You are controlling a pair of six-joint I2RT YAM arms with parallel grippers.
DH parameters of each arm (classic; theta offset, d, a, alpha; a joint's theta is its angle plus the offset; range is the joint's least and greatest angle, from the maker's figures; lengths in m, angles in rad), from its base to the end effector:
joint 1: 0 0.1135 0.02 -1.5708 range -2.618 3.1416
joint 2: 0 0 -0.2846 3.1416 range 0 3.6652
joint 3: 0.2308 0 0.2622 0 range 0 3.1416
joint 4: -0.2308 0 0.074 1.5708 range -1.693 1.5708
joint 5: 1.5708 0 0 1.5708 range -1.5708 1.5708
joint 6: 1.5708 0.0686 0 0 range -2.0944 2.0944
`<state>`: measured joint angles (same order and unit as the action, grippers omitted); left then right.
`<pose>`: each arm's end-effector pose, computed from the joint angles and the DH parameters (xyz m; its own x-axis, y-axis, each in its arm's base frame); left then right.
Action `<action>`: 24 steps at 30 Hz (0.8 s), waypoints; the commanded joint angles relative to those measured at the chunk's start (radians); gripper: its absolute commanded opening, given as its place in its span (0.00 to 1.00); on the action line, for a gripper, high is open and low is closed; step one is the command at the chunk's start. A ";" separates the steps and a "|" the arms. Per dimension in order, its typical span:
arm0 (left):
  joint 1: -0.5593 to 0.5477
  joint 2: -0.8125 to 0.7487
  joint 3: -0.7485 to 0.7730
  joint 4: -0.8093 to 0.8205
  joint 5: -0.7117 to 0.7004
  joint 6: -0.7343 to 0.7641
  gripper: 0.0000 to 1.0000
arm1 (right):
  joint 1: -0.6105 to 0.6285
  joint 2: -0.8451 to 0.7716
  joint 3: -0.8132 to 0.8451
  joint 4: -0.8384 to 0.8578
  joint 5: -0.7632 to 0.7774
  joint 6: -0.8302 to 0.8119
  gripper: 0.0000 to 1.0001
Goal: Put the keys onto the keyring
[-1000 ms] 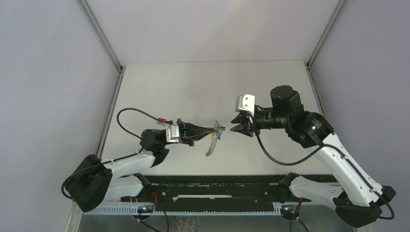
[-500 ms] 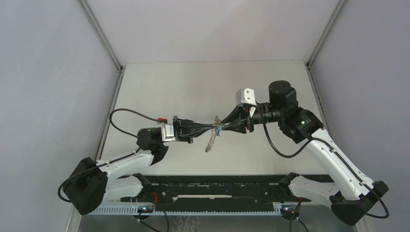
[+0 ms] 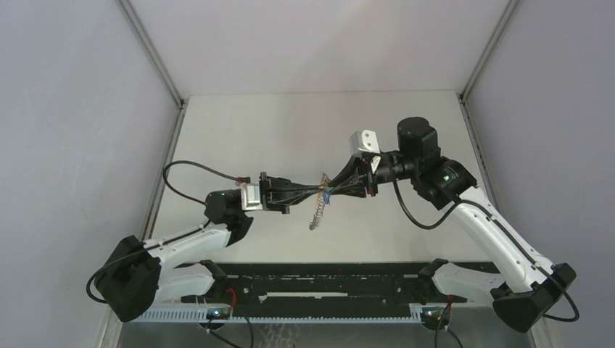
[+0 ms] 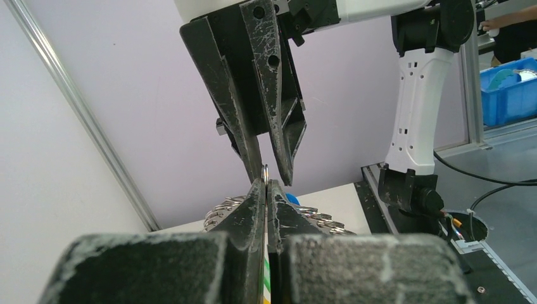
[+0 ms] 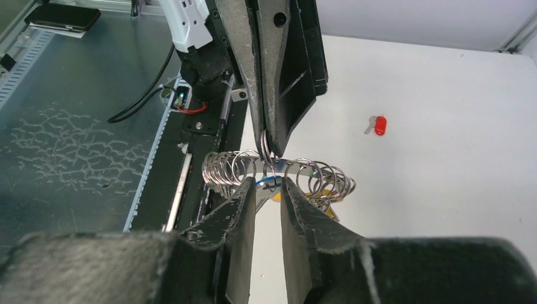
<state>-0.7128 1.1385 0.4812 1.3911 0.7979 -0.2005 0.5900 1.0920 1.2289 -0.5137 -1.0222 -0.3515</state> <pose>0.1419 -0.1876 0.3451 0.3255 -0.4651 -0.8232 0.9425 0.0897 0.3219 0.1632 0.1797 0.4200 0.0398 -0.1894 -0.9811 -0.9966 -0.0781 -0.0254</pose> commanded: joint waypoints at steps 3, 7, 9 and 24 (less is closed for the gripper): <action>-0.001 -0.012 0.062 0.072 0.009 -0.016 0.00 | -0.009 -0.005 0.007 0.046 -0.064 0.013 0.16; -0.003 -0.017 0.063 0.072 0.015 -0.015 0.00 | -0.019 0.003 0.007 0.043 -0.087 0.018 0.08; -0.005 -0.020 0.063 0.072 0.020 -0.016 0.00 | -0.025 0.008 0.007 0.045 -0.096 0.027 0.04; -0.032 -0.035 0.080 0.073 0.057 -0.004 0.00 | -0.033 0.051 0.007 0.079 -0.141 0.118 0.00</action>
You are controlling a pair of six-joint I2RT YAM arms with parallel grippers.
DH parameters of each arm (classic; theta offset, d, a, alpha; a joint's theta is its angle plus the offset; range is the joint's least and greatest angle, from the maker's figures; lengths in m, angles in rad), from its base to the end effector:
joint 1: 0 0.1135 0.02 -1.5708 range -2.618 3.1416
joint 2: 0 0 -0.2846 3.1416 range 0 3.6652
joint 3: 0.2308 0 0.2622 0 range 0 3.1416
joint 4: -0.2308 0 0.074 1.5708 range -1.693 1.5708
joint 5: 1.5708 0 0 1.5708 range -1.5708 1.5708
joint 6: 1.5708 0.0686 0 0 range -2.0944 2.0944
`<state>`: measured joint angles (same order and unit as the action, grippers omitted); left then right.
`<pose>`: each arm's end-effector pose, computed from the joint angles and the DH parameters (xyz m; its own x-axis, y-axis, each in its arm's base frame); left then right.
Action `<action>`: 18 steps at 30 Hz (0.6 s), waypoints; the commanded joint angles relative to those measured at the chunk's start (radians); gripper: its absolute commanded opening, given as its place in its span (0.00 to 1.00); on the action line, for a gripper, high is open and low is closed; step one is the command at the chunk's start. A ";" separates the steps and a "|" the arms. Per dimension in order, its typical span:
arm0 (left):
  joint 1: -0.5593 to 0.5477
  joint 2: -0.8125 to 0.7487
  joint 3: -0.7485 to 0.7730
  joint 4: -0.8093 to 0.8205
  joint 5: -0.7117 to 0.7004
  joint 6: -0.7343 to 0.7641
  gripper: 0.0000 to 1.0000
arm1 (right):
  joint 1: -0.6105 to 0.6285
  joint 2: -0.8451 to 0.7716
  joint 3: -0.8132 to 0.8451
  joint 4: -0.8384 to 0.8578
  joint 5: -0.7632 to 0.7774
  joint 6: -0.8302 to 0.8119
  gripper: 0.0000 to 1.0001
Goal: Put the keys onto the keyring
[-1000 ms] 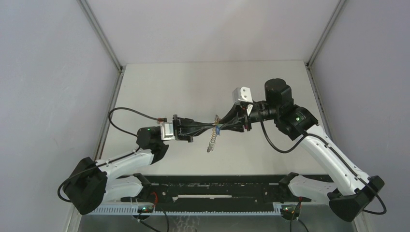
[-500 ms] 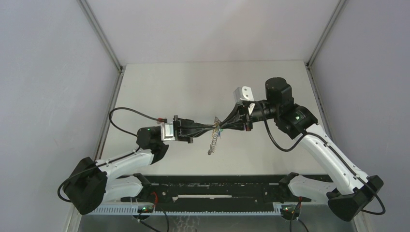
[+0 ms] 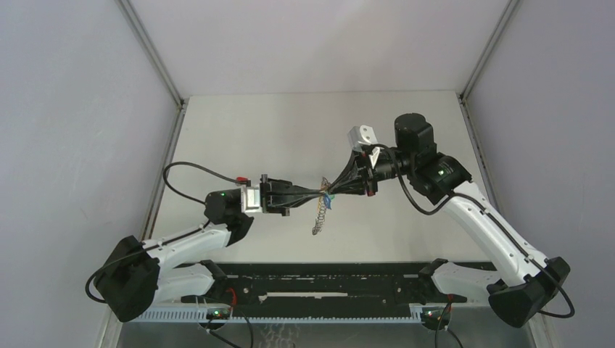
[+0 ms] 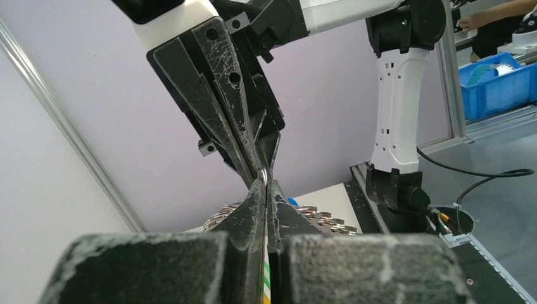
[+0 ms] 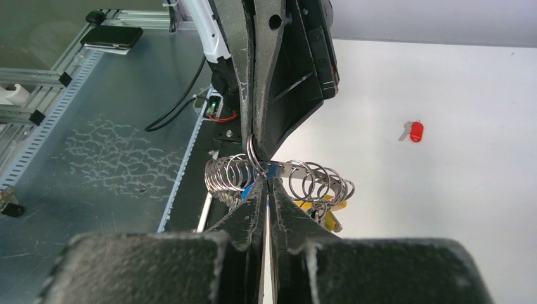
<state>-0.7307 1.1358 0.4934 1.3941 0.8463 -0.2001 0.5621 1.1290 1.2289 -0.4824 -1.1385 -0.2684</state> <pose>0.1352 -0.1902 0.3483 0.3295 -0.4722 -0.8176 0.9338 0.0353 0.3560 0.1713 0.1815 0.4176 -0.0563 -0.1667 -0.9844 -0.9863 -0.1438 0.0808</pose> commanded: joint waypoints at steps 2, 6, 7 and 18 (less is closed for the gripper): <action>-0.016 -0.034 0.069 0.069 0.012 -0.003 0.00 | -0.005 0.017 0.007 0.053 -0.031 0.044 0.00; -0.022 -0.031 0.074 0.069 0.017 -0.002 0.00 | -0.004 0.022 0.007 0.055 -0.031 0.050 0.00; -0.024 -0.029 0.076 0.069 0.018 -0.001 0.00 | -0.003 0.026 0.010 0.043 -0.031 0.047 0.00; -0.035 -0.023 0.081 0.069 0.027 0.002 0.00 | 0.021 0.054 0.042 0.001 0.017 0.032 0.00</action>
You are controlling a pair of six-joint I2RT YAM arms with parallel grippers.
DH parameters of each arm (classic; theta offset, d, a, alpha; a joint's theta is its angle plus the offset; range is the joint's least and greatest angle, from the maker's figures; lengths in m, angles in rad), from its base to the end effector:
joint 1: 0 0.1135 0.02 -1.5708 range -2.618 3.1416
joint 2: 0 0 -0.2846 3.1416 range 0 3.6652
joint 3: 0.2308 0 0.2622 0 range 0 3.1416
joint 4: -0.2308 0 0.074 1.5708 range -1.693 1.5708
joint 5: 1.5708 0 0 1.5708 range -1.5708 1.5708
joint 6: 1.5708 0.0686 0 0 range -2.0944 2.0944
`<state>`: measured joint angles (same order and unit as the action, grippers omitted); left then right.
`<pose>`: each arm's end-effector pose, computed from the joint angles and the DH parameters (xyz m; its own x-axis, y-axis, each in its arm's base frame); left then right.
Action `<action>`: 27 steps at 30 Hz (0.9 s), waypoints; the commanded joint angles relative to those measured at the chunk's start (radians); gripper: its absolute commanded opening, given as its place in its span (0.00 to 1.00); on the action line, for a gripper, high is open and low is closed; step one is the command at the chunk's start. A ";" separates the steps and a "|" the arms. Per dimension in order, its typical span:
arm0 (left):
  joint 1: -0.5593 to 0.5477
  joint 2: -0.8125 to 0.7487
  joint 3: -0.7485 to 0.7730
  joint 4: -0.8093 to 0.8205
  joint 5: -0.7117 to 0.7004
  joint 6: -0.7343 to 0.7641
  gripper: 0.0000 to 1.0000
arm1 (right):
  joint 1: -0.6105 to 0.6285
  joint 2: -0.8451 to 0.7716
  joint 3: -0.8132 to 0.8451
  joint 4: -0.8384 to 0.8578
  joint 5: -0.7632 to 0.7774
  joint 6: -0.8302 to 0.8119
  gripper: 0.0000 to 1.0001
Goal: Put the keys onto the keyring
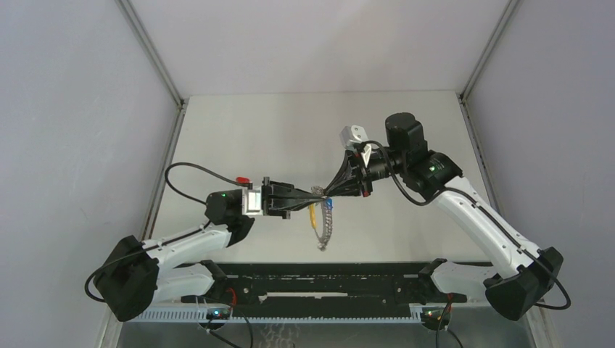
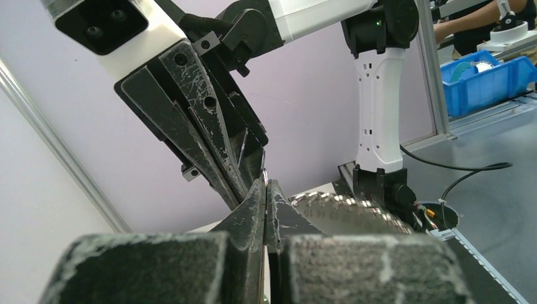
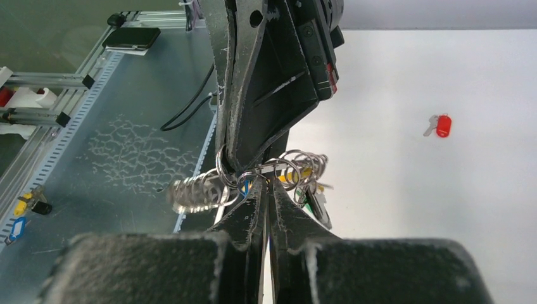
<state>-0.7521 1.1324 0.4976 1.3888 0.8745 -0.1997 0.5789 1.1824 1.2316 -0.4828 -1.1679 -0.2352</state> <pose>0.1293 -0.1930 0.3489 0.3220 -0.4755 -0.8187 0.9289 -0.0082 0.3702 0.1796 0.1928 0.4070 -0.1292 -0.1936 -0.9725 -0.9701 -0.1785 0.1644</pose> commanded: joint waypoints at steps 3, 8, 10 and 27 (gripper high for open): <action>-0.013 -0.023 0.067 0.075 -0.010 0.009 0.00 | -0.002 -0.016 0.040 -0.020 0.107 -0.010 0.03; -0.010 -0.014 0.039 0.074 -0.035 0.014 0.00 | -0.008 -0.069 0.040 -0.095 0.251 -0.066 0.15; -0.003 -0.007 0.022 0.073 -0.054 0.014 0.00 | -0.010 -0.091 0.040 -0.122 0.327 -0.084 0.20; 0.036 0.035 -0.054 -0.284 -0.329 0.111 0.00 | 0.034 -0.215 -0.136 0.005 0.635 0.012 0.49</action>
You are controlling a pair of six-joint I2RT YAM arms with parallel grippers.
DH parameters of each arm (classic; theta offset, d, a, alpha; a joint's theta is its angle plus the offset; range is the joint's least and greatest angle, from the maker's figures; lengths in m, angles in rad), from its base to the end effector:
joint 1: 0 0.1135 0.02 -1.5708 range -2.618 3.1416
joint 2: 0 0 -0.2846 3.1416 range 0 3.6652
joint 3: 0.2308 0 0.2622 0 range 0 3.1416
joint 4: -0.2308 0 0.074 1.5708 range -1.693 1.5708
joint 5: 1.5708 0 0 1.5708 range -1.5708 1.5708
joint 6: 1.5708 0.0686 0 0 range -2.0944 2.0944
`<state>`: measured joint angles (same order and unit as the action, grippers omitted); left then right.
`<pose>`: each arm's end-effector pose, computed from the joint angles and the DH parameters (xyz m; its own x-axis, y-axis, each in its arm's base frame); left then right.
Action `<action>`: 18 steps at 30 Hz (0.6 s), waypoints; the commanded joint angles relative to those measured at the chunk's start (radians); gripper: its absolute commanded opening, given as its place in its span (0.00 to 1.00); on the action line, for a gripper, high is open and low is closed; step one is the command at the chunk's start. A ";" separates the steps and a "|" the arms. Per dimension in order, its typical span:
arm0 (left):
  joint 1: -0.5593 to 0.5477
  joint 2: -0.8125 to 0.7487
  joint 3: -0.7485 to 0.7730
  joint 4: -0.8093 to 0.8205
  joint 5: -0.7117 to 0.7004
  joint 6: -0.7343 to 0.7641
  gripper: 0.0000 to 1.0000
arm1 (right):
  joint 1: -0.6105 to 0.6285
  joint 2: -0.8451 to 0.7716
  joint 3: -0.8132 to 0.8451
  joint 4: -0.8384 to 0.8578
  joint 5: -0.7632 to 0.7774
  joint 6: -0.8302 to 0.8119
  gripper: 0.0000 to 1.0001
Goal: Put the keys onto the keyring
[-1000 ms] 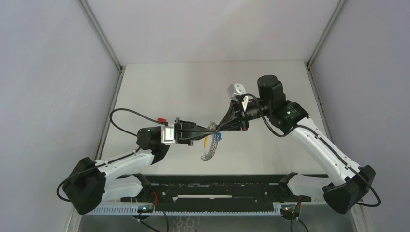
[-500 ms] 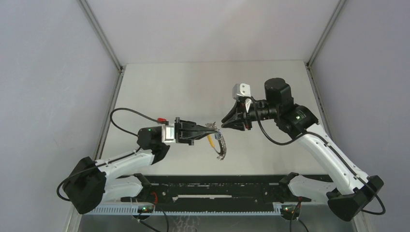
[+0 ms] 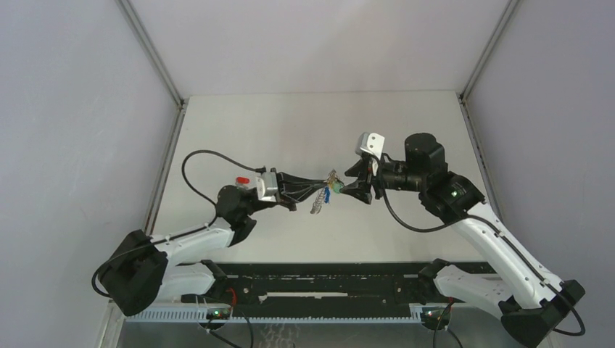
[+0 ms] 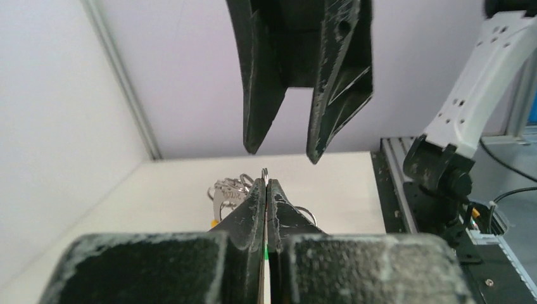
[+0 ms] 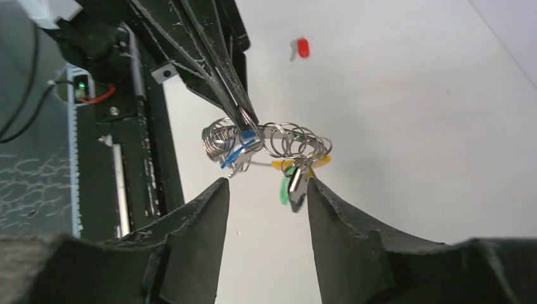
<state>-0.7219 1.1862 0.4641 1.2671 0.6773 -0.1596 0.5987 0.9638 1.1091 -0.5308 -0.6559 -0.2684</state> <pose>0.1618 -0.1997 0.3197 0.2384 -0.3749 -0.8959 0.9674 0.1734 0.1849 0.1586 0.1588 0.3953 -0.0573 -0.2935 -0.9543 -0.9631 0.2680 -0.0246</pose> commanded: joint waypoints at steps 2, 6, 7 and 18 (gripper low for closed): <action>0.006 -0.023 -0.020 -0.255 -0.200 0.082 0.00 | 0.021 -0.013 -0.032 0.068 0.155 0.049 0.52; 0.005 -0.049 -0.027 -0.422 -0.298 0.095 0.00 | 0.033 -0.069 -0.079 0.112 0.224 0.058 0.63; 0.004 -0.061 -0.033 -0.459 -0.323 0.098 0.00 | 0.035 -0.081 -0.089 0.117 0.249 0.066 0.64; 0.004 0.018 0.045 -0.759 -0.509 0.054 0.00 | 0.032 -0.183 -0.121 0.069 0.523 0.106 1.00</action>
<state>-0.7212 1.1637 0.4339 0.5980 0.2485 -0.0875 0.6254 0.8070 0.9878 -0.4599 -0.2672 -0.1844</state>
